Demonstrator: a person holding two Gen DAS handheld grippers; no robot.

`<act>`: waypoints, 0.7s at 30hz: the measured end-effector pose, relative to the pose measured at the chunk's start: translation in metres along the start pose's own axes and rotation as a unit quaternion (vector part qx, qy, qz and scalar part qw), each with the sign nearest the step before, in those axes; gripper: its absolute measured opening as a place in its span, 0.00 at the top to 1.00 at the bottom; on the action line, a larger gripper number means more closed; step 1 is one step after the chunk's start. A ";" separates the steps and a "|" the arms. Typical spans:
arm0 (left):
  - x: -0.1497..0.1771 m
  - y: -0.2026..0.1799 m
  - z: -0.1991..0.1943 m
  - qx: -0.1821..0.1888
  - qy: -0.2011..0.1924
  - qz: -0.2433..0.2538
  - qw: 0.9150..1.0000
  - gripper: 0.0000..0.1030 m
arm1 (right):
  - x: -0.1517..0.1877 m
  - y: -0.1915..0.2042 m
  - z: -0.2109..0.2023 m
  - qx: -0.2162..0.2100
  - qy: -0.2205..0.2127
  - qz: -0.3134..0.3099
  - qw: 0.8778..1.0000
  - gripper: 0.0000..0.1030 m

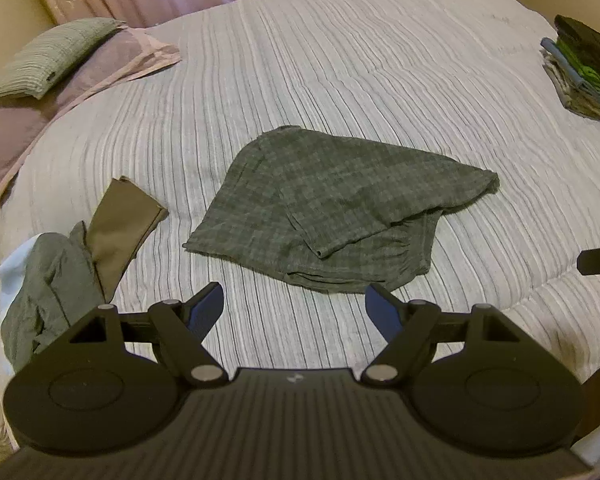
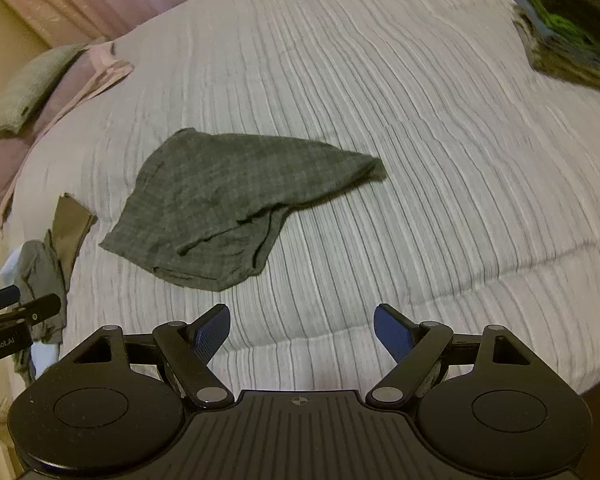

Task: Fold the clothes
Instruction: 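Lower the shorts onto open bed and release with the right tool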

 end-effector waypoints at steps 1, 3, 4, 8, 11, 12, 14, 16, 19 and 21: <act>0.000 0.002 0.003 0.002 0.001 0.002 1.000 0.27 | 0.001 0.000 0.002 0.004 0.000 0.005 1.000 0.21; 0.001 0.006 0.008 0.007 0.003 0.005 1.000 0.27 | 0.003 0.001 0.005 0.011 0.000 0.014 1.000 0.21; 0.001 0.009 0.011 0.009 0.004 0.005 1.000 0.27 | 0.003 0.001 0.007 0.014 0.000 0.019 1.000 0.21; 0.005 0.023 0.024 0.014 0.012 0.000 1.000 0.27 | 0.003 0.003 0.018 0.019 0.000 0.036 0.999 0.21; 0.011 0.035 0.036 0.014 0.022 -0.009 1.000 0.27 | 0.002 0.007 0.026 0.016 0.002 0.047 0.999 0.21; 0.013 0.040 0.040 0.014 0.025 -0.012 1.000 0.27 | 0.002 0.008 0.030 0.014 0.003 0.051 0.999 0.21; 0.015 0.048 0.047 0.013 0.029 -0.017 0.999 0.28 | 0.002 0.010 0.035 0.010 0.004 0.059 0.998 0.21; 0.016 0.055 0.053 0.011 0.032 -0.023 0.999 0.28 | 0.002 0.011 0.042 0.003 0.007 0.070 0.998 0.21; 0.016 0.066 0.065 0.010 0.036 -0.034 0.999 0.29 | 0.002 0.012 0.052 -0.011 0.009 0.088 0.996 0.21; 0.016 0.073 0.074 0.010 0.038 -0.043 0.998 0.29 | 0.003 0.011 0.063 -0.031 0.009 0.110 0.993 0.21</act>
Point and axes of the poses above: each gripper's, at about its wrist camera, not at the fingertips, and z roughly the way its jaws point, y to its left, x to its underside, the point moved 5 cm from there along z, roughly the way its jaws point, and after that the axes turned 1 degree about y, right-handed, at the moved point
